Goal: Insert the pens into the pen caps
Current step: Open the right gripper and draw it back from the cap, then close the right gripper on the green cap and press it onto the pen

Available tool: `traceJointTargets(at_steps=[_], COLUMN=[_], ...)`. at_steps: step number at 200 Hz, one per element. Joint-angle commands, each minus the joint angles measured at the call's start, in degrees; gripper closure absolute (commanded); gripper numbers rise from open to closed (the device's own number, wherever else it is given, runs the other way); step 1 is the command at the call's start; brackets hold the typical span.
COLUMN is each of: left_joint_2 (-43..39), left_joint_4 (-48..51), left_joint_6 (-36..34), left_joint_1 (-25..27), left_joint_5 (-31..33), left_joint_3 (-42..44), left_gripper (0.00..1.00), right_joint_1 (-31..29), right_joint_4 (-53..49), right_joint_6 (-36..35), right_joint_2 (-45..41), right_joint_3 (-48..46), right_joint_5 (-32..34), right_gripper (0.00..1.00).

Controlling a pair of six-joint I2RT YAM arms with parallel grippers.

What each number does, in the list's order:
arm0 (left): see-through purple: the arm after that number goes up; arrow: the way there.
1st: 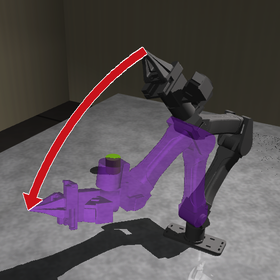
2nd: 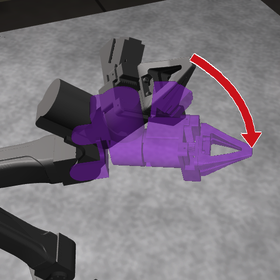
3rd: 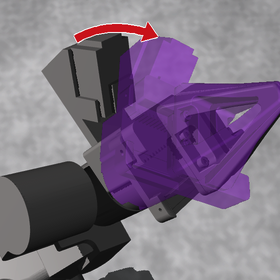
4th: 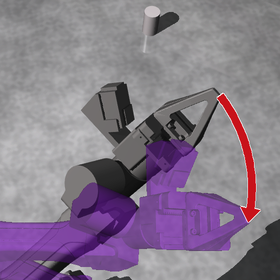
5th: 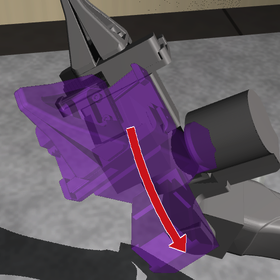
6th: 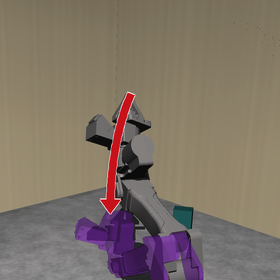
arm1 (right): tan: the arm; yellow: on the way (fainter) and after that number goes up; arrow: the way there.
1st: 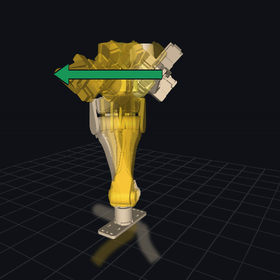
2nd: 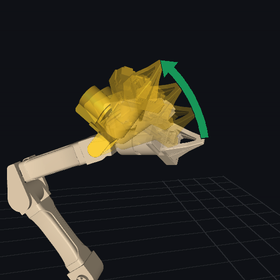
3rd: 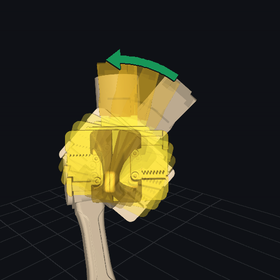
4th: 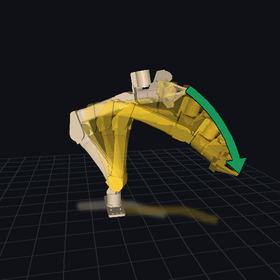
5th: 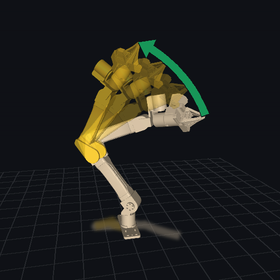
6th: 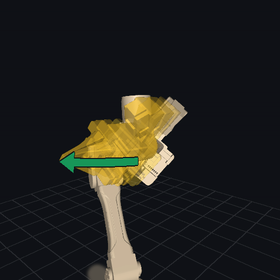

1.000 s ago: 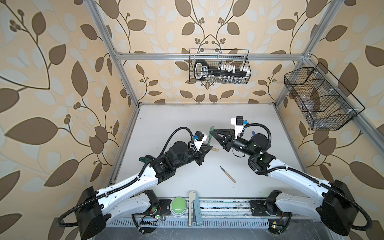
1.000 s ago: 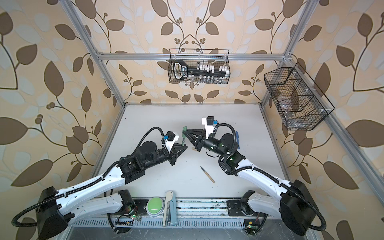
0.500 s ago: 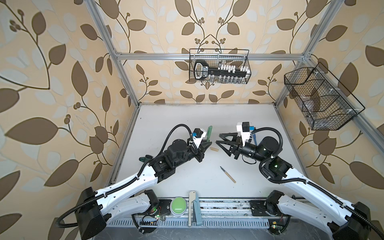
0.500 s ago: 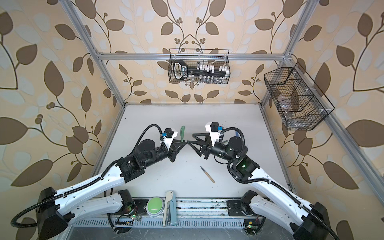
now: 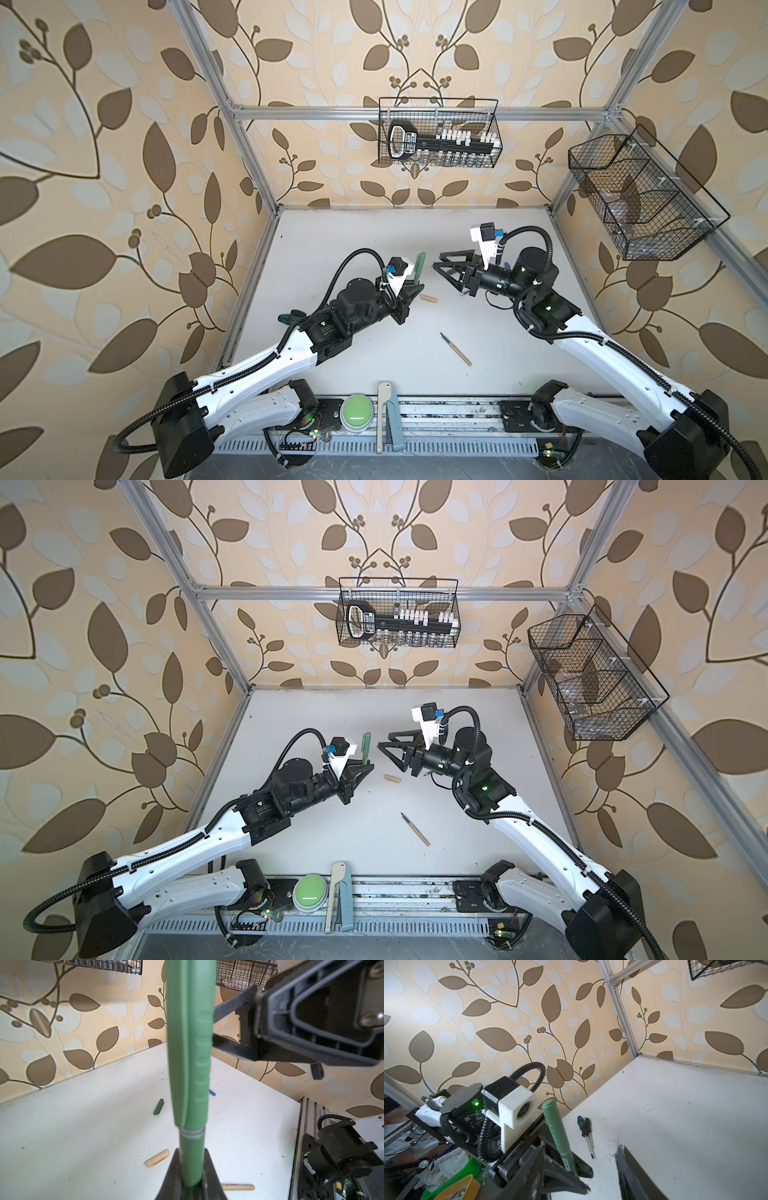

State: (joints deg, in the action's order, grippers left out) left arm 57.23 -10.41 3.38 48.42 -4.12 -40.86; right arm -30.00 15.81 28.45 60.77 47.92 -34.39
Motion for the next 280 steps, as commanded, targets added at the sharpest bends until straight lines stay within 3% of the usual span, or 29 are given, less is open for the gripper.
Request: traceJointTargets(at_steps=[1, 158, 181, 259, 280], left_joint_2=[-0.8, -2.2, -2.4, -2.6, -2.7], left_joint_4=[-0.4, 1.1, 2.2, 2.9, 1.1], left_joint_6=[0.3, 0.0, -0.6, -1.9, -2.9], left_joint_1=[0.3, 0.3, 0.3, 0.3, 0.3], left_joint_5=[-2.0, -2.1, -1.8, 1.7, 4.2], left_joint_3=[-1.5, -1.0, -1.7, -4.8, -6.2], left_gripper=[0.99, 0.97, 0.97, 1.00, 1.00], right_joint_1=[-0.9, -4.5, -4.7, -5.7, -6.0], right_joint_4=[-0.3, -4.3, -4.2, -4.8, -4.9], right_joint_6=[-1.8, -3.8, -3.6, -2.5, -1.9], right_joint_2=[0.4, 8.0, 8.7, 9.9, 9.2], right_joint_3=[3.2, 11.1, 11.0, 9.9, 8.1], right_joint_5=[-3.5, -3.7, -3.8, -6.0, -6.5], right_gripper=[0.44, 0.58, 0.64, 0.99, 1.00])
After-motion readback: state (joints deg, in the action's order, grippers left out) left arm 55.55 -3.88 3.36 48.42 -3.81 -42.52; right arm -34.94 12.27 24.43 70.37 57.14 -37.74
